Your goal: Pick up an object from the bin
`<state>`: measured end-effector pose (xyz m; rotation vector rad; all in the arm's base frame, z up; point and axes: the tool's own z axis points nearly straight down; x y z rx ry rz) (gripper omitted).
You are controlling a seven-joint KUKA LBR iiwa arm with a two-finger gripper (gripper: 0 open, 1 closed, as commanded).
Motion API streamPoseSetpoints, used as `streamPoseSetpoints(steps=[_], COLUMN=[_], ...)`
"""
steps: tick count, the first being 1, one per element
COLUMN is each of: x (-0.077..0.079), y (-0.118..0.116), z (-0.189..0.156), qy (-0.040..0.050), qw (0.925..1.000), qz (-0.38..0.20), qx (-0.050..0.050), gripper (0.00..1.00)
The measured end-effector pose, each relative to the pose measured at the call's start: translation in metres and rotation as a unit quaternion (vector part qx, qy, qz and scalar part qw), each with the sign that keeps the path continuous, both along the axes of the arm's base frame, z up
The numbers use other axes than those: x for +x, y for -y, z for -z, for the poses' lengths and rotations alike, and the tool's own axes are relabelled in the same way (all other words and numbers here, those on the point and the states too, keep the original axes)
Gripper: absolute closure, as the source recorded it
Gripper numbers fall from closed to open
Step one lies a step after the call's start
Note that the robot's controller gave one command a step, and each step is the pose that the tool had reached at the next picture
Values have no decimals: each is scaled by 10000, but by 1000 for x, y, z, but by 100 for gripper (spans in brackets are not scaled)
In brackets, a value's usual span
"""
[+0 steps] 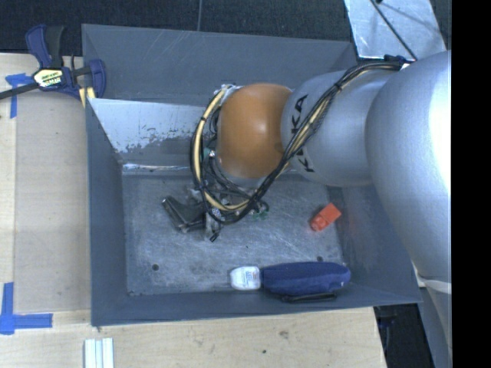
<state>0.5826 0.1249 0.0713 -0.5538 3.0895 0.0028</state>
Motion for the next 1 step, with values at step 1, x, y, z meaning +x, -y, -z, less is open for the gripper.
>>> streamPoseSetpoints(steps=[1], x=[-3], y=[-15], z=[-170], qy=[6], qw=[9996], qz=[-293], qx=[-8], gripper=[100])
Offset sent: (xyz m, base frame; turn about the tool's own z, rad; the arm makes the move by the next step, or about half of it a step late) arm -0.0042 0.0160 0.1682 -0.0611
